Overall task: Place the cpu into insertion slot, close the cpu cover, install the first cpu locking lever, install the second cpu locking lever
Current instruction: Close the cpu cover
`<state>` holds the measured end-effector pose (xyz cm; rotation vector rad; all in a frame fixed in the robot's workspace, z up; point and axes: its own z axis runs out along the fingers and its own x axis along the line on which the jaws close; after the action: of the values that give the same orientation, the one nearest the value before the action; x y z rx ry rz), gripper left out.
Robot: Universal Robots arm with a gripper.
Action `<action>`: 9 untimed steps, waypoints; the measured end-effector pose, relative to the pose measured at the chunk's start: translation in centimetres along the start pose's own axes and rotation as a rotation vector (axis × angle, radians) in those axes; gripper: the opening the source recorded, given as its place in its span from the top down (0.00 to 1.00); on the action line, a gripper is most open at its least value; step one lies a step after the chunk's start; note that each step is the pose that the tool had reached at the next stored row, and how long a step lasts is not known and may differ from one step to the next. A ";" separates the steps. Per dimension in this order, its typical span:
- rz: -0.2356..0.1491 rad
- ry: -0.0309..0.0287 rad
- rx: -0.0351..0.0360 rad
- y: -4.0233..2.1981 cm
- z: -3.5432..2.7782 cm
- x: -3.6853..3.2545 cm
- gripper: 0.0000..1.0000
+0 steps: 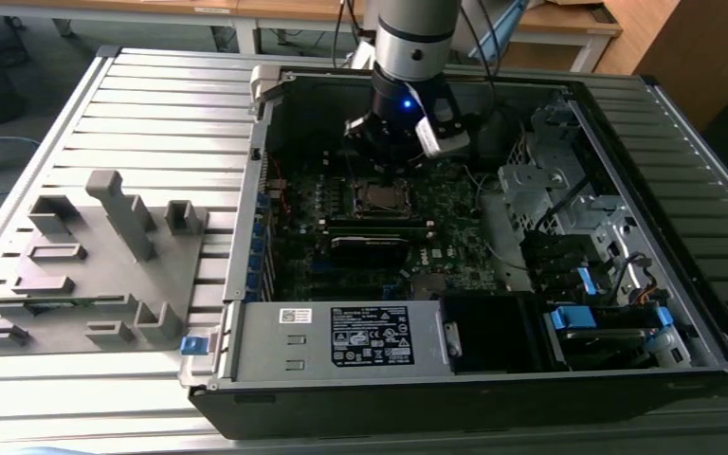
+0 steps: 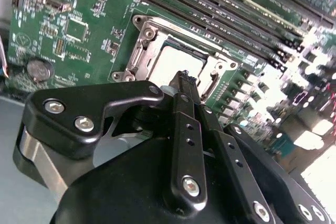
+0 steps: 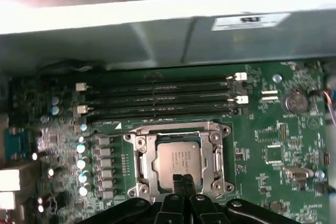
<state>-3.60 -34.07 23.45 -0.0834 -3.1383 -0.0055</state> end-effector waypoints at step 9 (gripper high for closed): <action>-0.081 0.0003 0.0003 0.00 0.07 0.00 0.89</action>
<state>-3.60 -34.07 23.38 0.0443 -3.1389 -0.0052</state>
